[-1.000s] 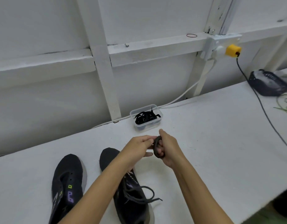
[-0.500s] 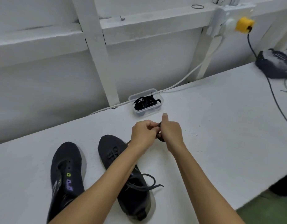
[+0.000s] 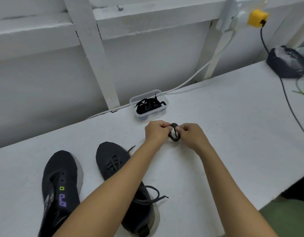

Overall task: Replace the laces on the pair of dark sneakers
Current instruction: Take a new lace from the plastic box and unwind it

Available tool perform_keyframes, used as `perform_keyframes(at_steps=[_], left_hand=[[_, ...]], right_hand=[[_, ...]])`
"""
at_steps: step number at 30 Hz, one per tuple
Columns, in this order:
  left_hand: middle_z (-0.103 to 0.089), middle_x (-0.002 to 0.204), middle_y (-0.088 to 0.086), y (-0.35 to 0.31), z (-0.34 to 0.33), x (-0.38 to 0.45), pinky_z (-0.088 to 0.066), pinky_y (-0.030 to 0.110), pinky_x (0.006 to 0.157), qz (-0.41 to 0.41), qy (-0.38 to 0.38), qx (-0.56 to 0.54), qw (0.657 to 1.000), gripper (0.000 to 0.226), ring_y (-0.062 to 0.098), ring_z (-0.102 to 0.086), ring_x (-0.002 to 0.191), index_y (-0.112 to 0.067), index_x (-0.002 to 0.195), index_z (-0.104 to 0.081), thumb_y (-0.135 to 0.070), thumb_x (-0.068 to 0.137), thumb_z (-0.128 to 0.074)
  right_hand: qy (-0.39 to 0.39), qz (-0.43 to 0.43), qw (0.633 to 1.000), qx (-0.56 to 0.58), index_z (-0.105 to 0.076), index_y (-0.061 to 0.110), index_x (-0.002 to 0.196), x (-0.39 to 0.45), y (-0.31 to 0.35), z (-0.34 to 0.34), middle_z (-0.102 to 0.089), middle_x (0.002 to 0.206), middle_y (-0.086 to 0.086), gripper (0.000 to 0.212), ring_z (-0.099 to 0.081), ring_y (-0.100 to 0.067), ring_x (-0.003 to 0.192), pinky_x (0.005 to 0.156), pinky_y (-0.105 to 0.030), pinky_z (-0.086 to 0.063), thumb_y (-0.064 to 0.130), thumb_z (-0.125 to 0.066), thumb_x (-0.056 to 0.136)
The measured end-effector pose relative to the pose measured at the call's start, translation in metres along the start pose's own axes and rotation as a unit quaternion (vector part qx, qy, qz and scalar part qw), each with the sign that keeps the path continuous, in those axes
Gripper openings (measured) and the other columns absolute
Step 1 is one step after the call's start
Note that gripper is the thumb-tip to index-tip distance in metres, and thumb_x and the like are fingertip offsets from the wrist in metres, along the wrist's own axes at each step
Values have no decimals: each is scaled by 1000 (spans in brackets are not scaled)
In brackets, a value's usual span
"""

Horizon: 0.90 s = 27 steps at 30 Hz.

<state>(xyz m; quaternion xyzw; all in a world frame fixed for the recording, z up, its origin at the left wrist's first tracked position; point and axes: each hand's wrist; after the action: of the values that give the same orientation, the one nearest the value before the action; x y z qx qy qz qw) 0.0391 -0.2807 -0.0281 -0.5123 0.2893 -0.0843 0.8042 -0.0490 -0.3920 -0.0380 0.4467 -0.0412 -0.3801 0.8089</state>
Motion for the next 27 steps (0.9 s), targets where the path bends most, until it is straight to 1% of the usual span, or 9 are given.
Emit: perform_keyframes(at_steps=[2, 5, 9, 13, 15, 16, 18, 23, 27], left_hand=[[-76, 105, 2, 1, -5, 3, -46, 9, 70, -7, -2, 38, 999, 14, 13, -66, 90, -13, 102, -78, -12, 90, -71], [-75, 102, 4, 2, -9, 4, -47, 19, 75, -24, -6, 119, 993, 16, 17, -66, 96, -12, 103, -79, -14, 92, -67], [-64, 74, 7, 1, -11, 2, -38, 28, 58, -36, 14, 225, 974, 26, 25, -54, 71, -9, 74, -71, -16, 95, -58], [-47, 64, 7, -2, -4, 1, -32, 30, 60, -44, 37, 251, 966, 33, 26, -43, 69, -12, 58, -49, -3, 90, -47], [-62, 79, 7, -4, 5, -3, -42, 31, 68, -59, 48, 245, 967, 30, 31, -53, 83, -14, 70, -64, -3, 91, -46], [-70, 102, 5, -4, 11, -5, -49, 32, 82, -75, 50, 245, 965, 28, 28, -60, 100, -15, 94, -74, -7, 95, -47], [-66, 131, 0, -4, 28, -14, -47, 30, 100, -109, 28, 240, 964, 33, 18, -59, 120, -15, 126, -69, -15, 100, -49], [-67, 125, -6, 1, 71, -64, -37, 15, 89, -174, -27, 180, 968, 29, 6, -59, 110, -21, 126, -68, -23, 101, -55], [-61, 118, -17, 21, 100, -116, -34, 0, 82, -202, -140, 132, 960, 27, -8, -54, 96, -26, 125, -67, -26, 100, -56]], right_hand=[[-27, 6, 998, -56, -76, 12, 93, 6, 0, -2, -70, 83, -2, 19, -61, -20, 80, 59, -22, -40, 24, -62, 98], [-70, -20, 995, -64, -73, 15, 110, 10, -1, -10, -72, 99, -4, 20, -65, -20, 95, 72, -25, -42, 26, -68, 95], [-102, 25, 988, -115, -79, 12, 99, 9, -6, -17, -75, 95, -6, 16, -68, -23, 90, 71, -29, -47, 22, -68, 94], [-101, 55, 990, -87, -79, 12, 96, 3, -8, -14, -77, 92, -2, 17, -69, -21, 89, 78, -33, -54, 21, -65, 95], [-125, 71, 986, -83, -78, 12, 103, -3, -5, -12, -76, 99, -1, 19, -68, -19, 92, 78, -29, -50, 21, -63, 96], [-143, 83, 983, -80, -77, 12, 106, -6, -4, -10, -76, 101, 0, 20, -65, -16, 92, 77, -26, -45, 21, -62, 97], [-172, 110, 978, -52, -76, 15, 103, -17, 1, -7, -73, 98, 6, 18, -62, -11, 89, 72, -16, -38, 20, -60, 97], [-121, 167, 977, 61, -76, 25, 102, -65, 19, -14, -72, 93, 19, 14, -64, 4, 89, 74, -2, -42, 24, -62, 97], [-13, 159, 972, 172, -74, 36, 108, -104, 20, -31, -73, 102, 22, 16, -67, 1, 99, 85, -17, -51, 31, -63, 98]])
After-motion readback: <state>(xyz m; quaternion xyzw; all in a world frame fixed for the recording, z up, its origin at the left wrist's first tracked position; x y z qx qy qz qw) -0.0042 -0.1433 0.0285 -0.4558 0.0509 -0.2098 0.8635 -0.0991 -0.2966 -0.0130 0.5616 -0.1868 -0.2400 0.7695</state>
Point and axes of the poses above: each hand's wrist, its own x-axis towards the middle knuckle, its own z-axis out of the back of the hand, y = z × x
